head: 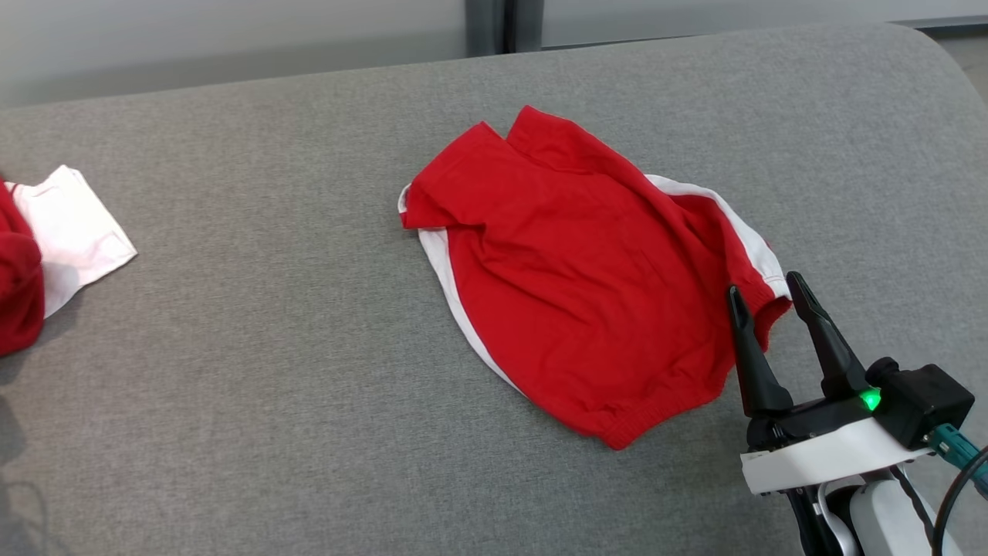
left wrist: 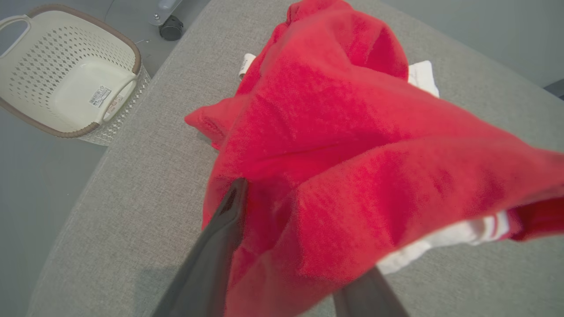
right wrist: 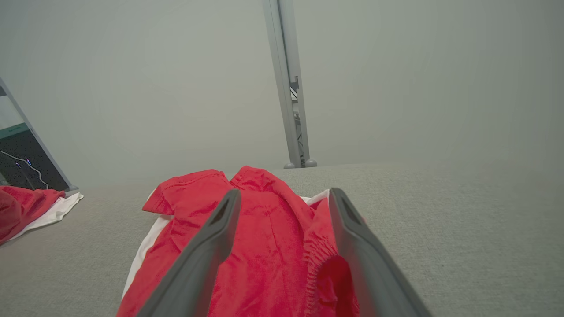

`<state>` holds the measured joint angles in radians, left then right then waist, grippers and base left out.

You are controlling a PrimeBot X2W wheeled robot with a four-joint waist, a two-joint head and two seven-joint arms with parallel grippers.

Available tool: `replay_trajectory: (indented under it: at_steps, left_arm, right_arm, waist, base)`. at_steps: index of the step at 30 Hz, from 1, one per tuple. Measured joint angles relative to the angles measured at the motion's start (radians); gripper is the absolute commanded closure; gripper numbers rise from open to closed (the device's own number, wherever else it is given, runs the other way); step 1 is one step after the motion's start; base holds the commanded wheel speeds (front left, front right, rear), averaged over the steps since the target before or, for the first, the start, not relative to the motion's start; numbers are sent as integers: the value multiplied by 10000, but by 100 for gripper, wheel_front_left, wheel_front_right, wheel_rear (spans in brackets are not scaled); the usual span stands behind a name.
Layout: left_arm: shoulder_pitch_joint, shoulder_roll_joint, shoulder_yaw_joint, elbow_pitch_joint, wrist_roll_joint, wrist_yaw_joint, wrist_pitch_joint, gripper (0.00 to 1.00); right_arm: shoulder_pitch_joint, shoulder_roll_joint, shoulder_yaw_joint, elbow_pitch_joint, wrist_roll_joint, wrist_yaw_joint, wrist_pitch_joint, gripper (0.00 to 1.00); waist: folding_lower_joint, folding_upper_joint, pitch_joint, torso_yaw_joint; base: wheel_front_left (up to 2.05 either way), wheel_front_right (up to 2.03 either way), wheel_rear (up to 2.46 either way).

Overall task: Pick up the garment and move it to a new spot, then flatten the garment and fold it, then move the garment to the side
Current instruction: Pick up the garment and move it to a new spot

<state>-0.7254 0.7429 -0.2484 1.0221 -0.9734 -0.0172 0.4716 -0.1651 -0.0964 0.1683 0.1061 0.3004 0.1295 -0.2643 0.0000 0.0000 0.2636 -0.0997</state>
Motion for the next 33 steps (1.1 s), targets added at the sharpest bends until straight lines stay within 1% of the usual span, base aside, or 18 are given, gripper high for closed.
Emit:
replay_trajectory:
  at_steps: [4, 9, 13, 18, 22, 28, 33]
  left_arm:
    - [-251, -94, -265, 316, 280, -244, -245, 0]
    - [-800, -31, -702, 418, 652, -629, -138, 0]
    - [-1226, 86, -1035, 186, 920, -878, 2, 0]
    - [-1458, 251, -1419, -453, 1133, -1035, 36, 0]
    - [-1462, 357, -1701, -1220, 1363, -1062, -75, 0]
    - [-1320, 337, -1783, -2706, 1524, -1020, -786, 0]
    - [-547, 196, -1730, -4077, 1534, -579, -1423, 0]
  right_arm:
    - [-24, -63, 38, 54, 2, 0, 0, 0]
    - [-75, -102, 79, 104, 31, 2, 0, 0]
    - [-48, -88, 40, 121, 58, 0, 0, 0]
    - [96, -36, -33, 213, 92, 0, 0, 0]
    - [171, -8, -121, 270, 127, 0, 0, 0]
    - [348, 25, -263, 307, 163, 0, 0, 0]
    - [511, 61, -268, 337, 174, 2, 0, 0]
  waist:
    - [0, 0, -154, 203]
    - [0, 0, -408, 483]
    - [0, 0, -583, 682]
    - [0, 0, -885, 837]
    - [0, 0, -1197, 925]
    - [0, 0, -1702, 1004]
    - [0, 0, -2021, 1001]
  base:
    - [0, 0, 0]
    - [0, 0, 0]
    - [0, 0, 0]
    - [0, 0, 0]
    - [0, 0, 0]
    - [0, 0, 0]
    - [0, 0, 0]
